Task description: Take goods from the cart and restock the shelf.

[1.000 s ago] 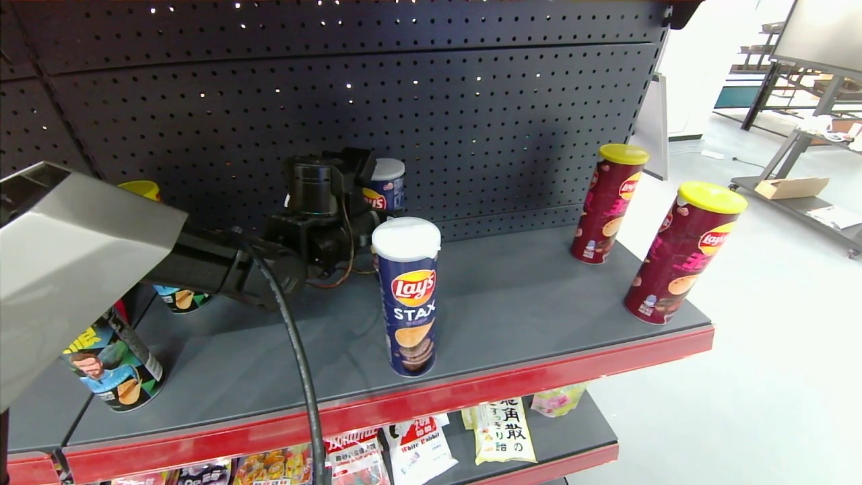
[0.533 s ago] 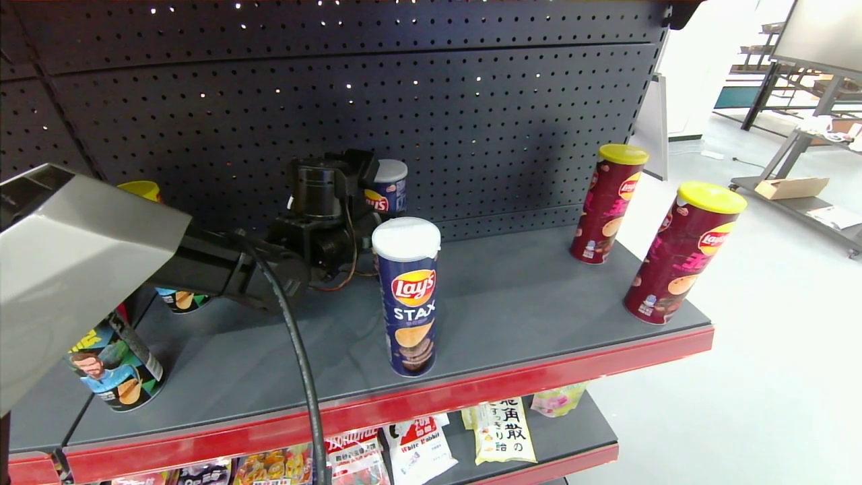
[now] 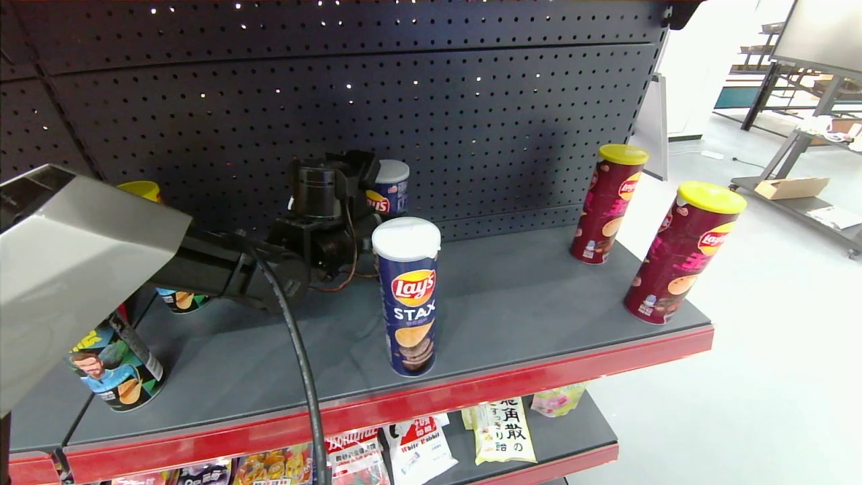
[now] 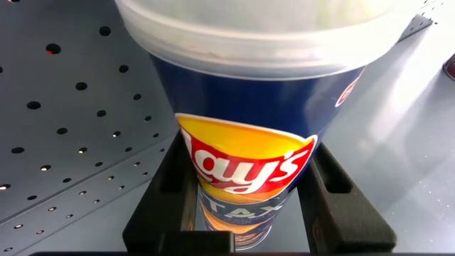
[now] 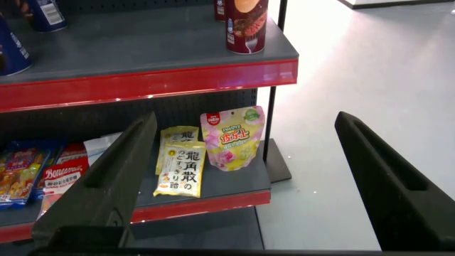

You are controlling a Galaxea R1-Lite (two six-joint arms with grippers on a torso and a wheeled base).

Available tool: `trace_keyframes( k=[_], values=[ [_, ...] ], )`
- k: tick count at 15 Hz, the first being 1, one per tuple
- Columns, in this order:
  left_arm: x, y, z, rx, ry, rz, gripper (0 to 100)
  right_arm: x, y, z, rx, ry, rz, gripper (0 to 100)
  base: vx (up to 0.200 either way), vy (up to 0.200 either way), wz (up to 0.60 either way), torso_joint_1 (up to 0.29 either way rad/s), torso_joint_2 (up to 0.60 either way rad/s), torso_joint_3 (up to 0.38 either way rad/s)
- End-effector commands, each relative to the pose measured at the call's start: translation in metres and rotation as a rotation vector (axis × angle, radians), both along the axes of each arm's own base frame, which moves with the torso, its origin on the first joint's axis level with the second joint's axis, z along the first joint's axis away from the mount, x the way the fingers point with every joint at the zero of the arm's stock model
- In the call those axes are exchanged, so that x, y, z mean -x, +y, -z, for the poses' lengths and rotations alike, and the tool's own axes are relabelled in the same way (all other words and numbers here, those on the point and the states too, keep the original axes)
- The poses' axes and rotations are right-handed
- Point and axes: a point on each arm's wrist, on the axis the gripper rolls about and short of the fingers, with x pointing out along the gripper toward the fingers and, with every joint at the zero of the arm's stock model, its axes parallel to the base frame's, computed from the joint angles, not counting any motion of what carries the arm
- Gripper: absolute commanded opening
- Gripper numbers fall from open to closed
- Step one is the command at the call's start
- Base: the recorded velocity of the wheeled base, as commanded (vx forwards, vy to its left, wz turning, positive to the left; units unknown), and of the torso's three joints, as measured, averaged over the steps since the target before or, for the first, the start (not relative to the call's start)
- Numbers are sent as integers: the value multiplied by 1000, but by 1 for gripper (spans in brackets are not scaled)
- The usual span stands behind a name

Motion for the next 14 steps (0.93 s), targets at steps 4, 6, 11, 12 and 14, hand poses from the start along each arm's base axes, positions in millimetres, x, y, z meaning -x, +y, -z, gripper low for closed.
trace_keyframes(
  k=[4, 6, 11, 12, 14],
  values=[
    [0, 0, 2, -2, 6, -2, 100, 0, 0, 0, 1, 0, -1, 100, 0, 0, 0, 0, 0, 0],
    [0, 0, 1, -1, 5, -4, 100, 0, 0, 0, 1, 0, -1, 100, 0, 0, 0, 0, 0, 0],
    [21, 11, 0, -23, 36, -1, 100, 0, 0, 0, 1, 0, -1, 100, 0, 0, 0, 0, 0, 0],
    [29, 15, 1, -39, 58, -2, 100, 0, 0, 0, 1, 0, -1, 100, 0, 0, 0, 0, 0, 0],
    [38, 23, 2, -55, 91, -9, 100, 0, 0, 0, 1, 0, -1, 100, 0, 0, 0, 0, 0, 0]
  ],
)
